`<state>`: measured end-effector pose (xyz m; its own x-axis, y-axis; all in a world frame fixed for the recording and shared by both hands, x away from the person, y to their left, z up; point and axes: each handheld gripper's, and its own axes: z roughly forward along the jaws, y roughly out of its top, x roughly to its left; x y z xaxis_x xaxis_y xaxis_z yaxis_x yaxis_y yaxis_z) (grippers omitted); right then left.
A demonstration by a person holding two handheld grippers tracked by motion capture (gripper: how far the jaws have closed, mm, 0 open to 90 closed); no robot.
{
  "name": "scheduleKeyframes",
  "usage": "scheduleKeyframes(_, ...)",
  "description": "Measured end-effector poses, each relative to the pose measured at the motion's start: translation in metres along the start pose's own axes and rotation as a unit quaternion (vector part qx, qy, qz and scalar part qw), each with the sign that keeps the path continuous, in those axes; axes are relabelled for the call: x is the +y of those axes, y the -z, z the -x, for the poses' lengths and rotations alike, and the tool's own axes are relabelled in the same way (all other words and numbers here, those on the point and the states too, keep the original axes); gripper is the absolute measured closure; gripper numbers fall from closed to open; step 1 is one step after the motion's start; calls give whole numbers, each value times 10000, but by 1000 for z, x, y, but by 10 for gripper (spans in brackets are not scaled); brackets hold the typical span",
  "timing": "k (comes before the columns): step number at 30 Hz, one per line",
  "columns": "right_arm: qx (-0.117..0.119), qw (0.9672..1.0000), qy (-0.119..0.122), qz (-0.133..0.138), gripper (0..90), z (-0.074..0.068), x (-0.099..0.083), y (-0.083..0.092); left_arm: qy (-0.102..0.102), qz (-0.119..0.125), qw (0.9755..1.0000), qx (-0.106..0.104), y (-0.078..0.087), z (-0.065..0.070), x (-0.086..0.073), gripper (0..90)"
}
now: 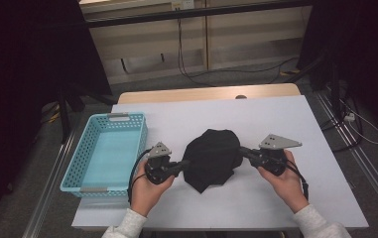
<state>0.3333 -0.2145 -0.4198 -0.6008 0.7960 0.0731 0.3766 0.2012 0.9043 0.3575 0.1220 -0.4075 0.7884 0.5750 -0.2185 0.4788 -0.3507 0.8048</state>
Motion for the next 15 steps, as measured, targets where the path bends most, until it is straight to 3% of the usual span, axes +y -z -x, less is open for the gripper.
scheduleKeyframes(3, -98, 9999, -33, 48, 895, 5, 0, 6, -52, -17, 9999, -161, -8, 4, 0, 900)
scheduleKeyframes(9, -115, 9998, -87, -114, 895, 12, -9, 5, -205, -85, 9988, -437, -30, 15, -8, 518)
scheduleKeyframes(15, -106, 9998, -32, -193, 895, 7, -11, 3, -562, -396, 9968, -412, -50, 24, -17, 374)
